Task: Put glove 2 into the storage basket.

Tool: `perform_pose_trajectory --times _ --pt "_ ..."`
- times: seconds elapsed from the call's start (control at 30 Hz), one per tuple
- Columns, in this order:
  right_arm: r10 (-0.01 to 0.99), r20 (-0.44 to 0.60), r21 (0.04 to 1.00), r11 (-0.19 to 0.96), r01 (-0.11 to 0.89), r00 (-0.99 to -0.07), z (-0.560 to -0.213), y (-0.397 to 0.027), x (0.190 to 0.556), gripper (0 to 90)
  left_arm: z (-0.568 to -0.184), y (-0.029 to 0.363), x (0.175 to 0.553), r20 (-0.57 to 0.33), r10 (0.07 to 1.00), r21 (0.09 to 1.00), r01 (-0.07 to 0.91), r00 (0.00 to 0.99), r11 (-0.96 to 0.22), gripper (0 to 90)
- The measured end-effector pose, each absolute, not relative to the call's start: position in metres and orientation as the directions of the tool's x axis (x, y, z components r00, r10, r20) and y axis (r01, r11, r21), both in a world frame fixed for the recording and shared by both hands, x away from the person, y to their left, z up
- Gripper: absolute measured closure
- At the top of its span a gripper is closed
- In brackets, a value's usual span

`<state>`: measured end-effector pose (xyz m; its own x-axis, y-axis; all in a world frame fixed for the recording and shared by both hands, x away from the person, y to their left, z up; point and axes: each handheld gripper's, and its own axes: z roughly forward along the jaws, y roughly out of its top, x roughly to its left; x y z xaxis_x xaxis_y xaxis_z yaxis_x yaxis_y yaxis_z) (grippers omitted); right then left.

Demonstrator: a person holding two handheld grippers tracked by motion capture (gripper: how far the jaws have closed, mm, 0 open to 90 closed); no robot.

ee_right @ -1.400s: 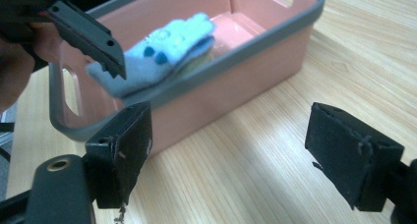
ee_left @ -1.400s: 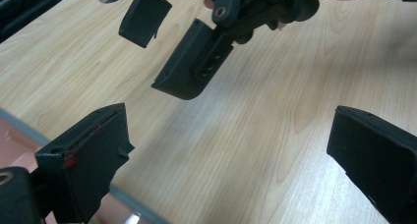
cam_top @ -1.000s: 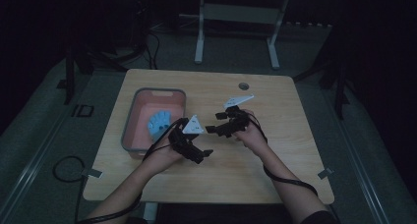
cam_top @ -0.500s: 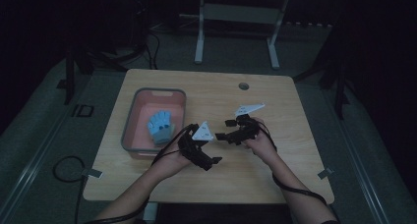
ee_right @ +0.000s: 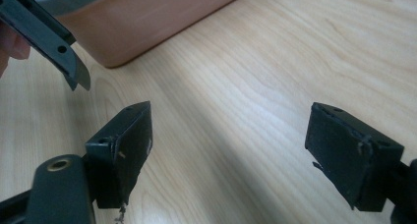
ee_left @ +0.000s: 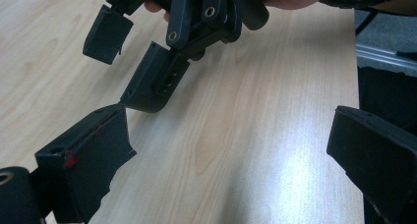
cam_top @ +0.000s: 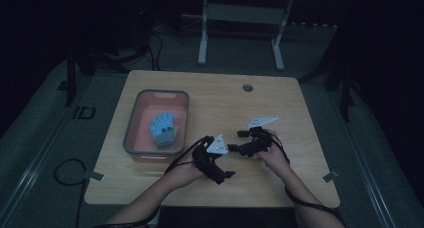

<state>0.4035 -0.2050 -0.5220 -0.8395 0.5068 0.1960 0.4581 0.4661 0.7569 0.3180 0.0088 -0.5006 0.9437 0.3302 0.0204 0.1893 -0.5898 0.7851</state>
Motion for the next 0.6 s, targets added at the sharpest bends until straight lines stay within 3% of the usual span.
perform_pose_trajectory --times 0.6 --pt "0.514 0.201 0.762 0.452 0.463 -0.834 -0.539 -0.223 0.387 18.3 -0.527 -0.009 0.314 -0.012 0.271 0.776 0.179 0.963 -0.604 3.0"
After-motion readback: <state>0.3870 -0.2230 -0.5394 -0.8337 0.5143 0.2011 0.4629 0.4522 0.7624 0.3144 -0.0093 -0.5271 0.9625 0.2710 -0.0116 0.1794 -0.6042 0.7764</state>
